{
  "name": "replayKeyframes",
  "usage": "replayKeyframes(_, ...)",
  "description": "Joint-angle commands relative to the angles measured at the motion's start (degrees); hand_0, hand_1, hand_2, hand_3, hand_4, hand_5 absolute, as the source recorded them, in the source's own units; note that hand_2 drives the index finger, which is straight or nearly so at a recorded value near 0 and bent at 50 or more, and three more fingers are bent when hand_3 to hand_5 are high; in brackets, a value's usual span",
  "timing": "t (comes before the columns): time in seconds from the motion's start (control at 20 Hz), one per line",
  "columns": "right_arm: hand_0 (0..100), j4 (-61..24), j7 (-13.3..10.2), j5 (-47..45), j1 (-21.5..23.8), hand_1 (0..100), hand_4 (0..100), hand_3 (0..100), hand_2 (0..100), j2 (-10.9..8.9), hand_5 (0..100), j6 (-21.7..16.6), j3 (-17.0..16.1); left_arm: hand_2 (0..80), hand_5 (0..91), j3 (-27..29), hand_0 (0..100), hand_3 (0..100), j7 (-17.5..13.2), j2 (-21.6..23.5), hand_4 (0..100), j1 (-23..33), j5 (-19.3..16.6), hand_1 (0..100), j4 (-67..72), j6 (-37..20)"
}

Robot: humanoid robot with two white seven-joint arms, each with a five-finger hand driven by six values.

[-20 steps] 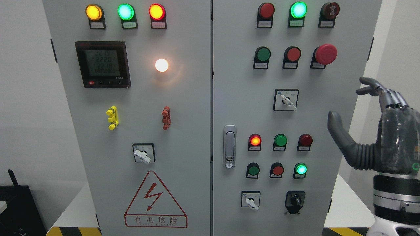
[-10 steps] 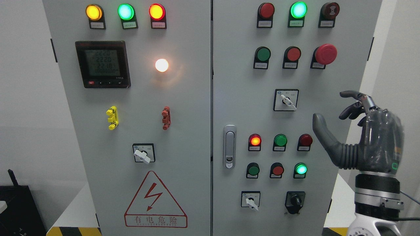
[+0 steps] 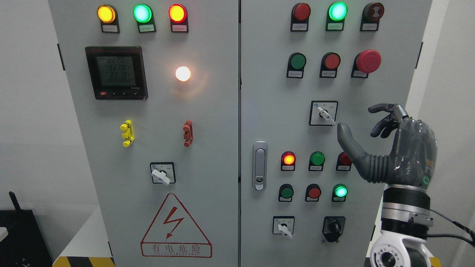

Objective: Rotate and turn off gray switch
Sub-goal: 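Move the right hand toward the gray rotary switch below the red buttons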

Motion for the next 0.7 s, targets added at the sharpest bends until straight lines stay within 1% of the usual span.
replayKeyframes(0.0,0,3.5,-0.2,0.0,-1.2,41,86,84,50,2.15,100,0.5,3.7,0.0,0.0,0.4,12,0,0.0,0.0,0,-0.5,1.1,39,-1.5,0.0)
replayKeyframes(0.45,0,4.7,-0.2,-1.0,-1.7,40,87,86,55,2.33,100,0.8,3.9,0.0,0.0,0.4,12,0,0.0,0.0,0,-0.5,1.1,39,-1.5,0.0)
replayKeyframes(0.55,0,4.7,-0.3,-2.6,-1.8,42,87,86,55,2.33,100,0.9,4.8,0.0,0.0,0.4,12,0,0.0,0.0,0,-0.5,1.1,39,-1.5,0.0)
replayKeyframes(0.65,0,5.0,-0.2,-2.8,-2.0,42,88,86,56,2.33,100,1.9,5.0,0.0,0.0,0.4,12,0,0.0,0.0,0,-0.5,1.1,39,-1.5,0.0)
